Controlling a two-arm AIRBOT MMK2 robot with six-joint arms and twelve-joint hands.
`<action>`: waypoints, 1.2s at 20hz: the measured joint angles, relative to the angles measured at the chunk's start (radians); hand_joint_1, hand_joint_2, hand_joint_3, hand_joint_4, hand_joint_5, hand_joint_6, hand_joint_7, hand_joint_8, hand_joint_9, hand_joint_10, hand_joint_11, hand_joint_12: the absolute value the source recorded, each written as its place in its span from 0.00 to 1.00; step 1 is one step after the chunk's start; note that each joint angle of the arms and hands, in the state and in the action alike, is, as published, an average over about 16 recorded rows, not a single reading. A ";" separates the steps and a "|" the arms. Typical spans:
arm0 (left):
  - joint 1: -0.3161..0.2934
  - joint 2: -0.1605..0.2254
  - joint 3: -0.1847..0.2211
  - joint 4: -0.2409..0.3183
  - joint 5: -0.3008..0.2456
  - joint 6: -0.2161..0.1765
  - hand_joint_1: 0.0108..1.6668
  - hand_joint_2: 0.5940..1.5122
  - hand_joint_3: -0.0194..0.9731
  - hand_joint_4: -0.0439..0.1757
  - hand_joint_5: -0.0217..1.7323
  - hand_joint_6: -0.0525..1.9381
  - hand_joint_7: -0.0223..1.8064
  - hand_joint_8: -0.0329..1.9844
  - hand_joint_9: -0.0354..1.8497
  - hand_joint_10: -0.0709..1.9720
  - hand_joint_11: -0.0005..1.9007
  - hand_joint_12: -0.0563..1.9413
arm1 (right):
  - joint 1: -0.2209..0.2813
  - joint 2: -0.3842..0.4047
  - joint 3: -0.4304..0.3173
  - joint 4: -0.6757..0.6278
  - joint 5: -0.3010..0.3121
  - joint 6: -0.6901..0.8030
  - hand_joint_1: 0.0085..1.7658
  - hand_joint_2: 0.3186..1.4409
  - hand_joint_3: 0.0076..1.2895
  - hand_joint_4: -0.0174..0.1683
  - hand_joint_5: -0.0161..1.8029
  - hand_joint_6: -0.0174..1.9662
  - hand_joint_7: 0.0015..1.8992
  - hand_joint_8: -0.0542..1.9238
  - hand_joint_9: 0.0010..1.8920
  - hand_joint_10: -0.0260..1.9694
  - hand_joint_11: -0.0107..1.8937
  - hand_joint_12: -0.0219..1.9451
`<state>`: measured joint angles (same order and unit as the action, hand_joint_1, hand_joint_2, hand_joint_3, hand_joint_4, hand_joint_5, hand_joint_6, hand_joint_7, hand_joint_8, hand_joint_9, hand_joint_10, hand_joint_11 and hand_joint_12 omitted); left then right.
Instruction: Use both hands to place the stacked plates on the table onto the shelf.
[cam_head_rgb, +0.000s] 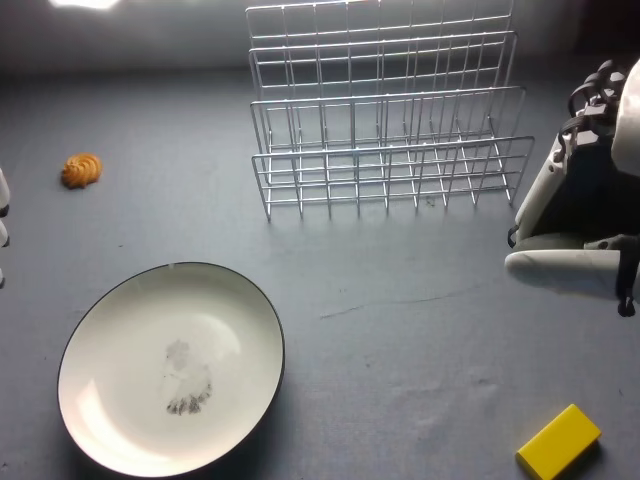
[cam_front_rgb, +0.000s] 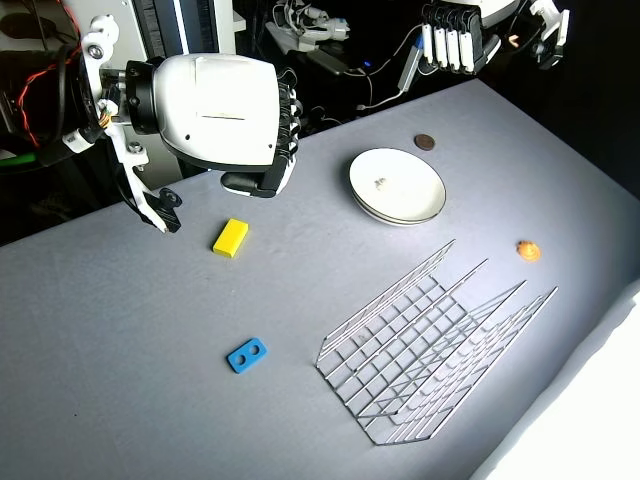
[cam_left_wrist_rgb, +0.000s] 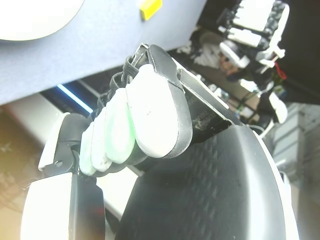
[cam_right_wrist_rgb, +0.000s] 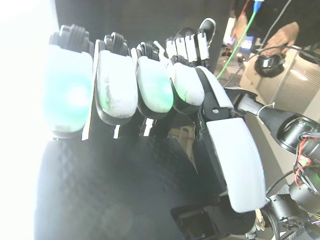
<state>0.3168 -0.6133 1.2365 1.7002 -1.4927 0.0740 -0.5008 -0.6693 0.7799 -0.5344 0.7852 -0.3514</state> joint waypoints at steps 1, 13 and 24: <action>0.001 0.000 0.001 0.000 0.000 0.000 0.10 0.60 0.09 0.34 0.34 0.36 0.34 0.35 0.36 0.38 0.38 0.40 | 0.000 0.000 0.000 0.000 0.000 0.000 0.19 0.85 0.06 0.26 0.36 0.40 0.37 0.40 0.38 0.40 0.39 0.44; 0.020 -0.001 0.016 -0.035 -0.001 -0.009 0.01 0.59 0.06 0.21 0.05 0.03 0.04 0.02 0.04 0.04 0.02 0.03 | 0.000 0.000 0.000 -0.012 0.000 -0.011 0.42 0.74 0.00 0.08 0.08 0.02 0.06 0.04 0.05 0.02 0.03 0.11; 0.050 -0.003 0.014 -0.003 -0.017 -0.055 0.01 0.61 0.06 0.20 0.05 0.03 0.04 0.02 0.03 0.04 0.01 0.02 | 0.014 -0.008 0.004 -0.108 0.018 -0.020 0.76 0.57 0.00 0.08 0.04 0.02 0.02 0.03 0.01 0.02 0.02 0.11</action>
<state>0.3665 -0.6164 1.2509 1.6971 -1.5100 0.0193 -0.4869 -0.6775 0.7839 -0.6419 0.8033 -0.3719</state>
